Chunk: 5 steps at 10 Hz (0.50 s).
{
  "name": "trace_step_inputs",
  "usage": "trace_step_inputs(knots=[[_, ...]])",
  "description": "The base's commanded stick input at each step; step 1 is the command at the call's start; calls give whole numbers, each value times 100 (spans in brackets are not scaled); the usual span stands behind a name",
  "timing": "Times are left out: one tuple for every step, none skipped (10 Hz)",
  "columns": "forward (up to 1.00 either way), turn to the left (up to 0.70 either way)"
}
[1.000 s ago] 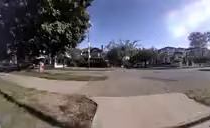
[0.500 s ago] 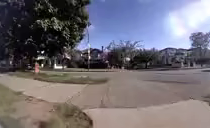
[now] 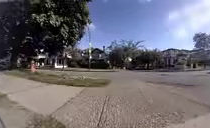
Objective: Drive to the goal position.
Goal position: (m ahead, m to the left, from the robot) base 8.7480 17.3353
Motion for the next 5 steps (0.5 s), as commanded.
trace_step_inputs(knots=[[100, 40], [100, 40], [100, 40], [100, 40], [100, 40]])
